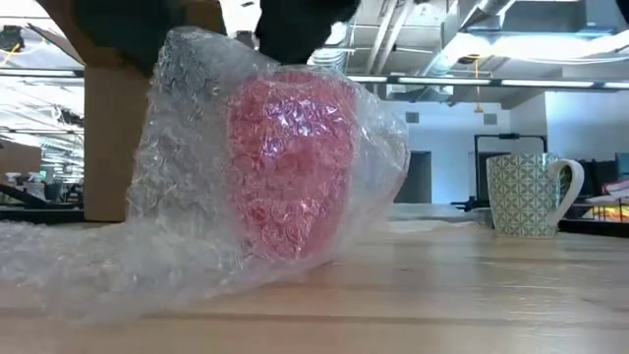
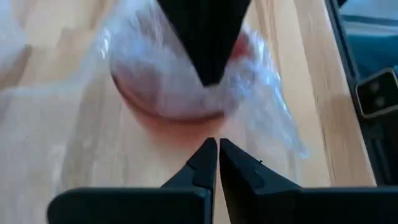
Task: Wrap mug
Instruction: Wrap the red mug with bubble wrap
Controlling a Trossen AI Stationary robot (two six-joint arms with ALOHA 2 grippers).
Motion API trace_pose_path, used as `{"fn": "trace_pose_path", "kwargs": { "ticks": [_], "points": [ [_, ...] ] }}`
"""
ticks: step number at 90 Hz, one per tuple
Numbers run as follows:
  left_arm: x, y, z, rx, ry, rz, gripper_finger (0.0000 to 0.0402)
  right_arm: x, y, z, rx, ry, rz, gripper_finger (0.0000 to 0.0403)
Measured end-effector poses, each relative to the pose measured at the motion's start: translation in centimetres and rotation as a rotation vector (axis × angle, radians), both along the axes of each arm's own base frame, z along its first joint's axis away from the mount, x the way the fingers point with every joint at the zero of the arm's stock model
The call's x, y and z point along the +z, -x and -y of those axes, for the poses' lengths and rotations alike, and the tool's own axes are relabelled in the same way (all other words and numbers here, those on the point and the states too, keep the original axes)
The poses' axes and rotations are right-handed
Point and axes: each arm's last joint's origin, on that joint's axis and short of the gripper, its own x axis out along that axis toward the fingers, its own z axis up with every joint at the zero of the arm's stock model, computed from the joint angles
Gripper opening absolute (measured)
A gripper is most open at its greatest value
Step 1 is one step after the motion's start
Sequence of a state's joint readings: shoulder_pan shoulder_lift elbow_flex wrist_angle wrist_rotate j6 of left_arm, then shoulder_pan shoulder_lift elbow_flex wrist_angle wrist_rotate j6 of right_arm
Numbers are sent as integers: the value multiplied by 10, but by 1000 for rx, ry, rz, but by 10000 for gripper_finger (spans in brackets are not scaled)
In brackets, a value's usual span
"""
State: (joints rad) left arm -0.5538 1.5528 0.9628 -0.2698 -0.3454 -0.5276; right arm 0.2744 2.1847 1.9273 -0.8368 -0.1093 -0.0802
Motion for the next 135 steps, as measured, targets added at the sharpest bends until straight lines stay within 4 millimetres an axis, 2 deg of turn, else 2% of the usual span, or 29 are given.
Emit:
{"fn": "trace_pose_path", "kwargs": {
  "ticks": [15,31,46,62,72,85,92,102,108,123,135],
  "points": [
    [-8,13,-2,73,-18,-123,0,-36,-11,3,9,27,-62,0],
    [-16,33,-5,171,-64,-300,0,-45,-15,12,-5,21,-92,0],
    [-19,49,-7,285,-85,-401,0,-26,-8,13,-10,34,-64,0],
    [-19,69,-11,473,-220,-385,0,27,11,7,-2,11,30,0],
    [-22,79,-14,577,-243,-396,10,42,19,2,-21,-20,42,0],
    [-35,91,-23,643,-215,-366,48,39,18,4,-28,-16,31,0],
    [-47,99,-30,675,-167,-341,71,25,13,6,-35,-6,1,0],
    [-60,112,-43,720,-61,-248,99,-4,5,7,-40,19,-79,0],
    [-64,120,-51,744,1,-174,111,-11,4,9,-44,25,-100,0],
    [-66,137,-70,815,106,32,135,2,7,9,-37,20,-73,0],
    [-76,148,-83,831,178,84,151,31,18,10,-33,5,-18,0]
  ]
}}
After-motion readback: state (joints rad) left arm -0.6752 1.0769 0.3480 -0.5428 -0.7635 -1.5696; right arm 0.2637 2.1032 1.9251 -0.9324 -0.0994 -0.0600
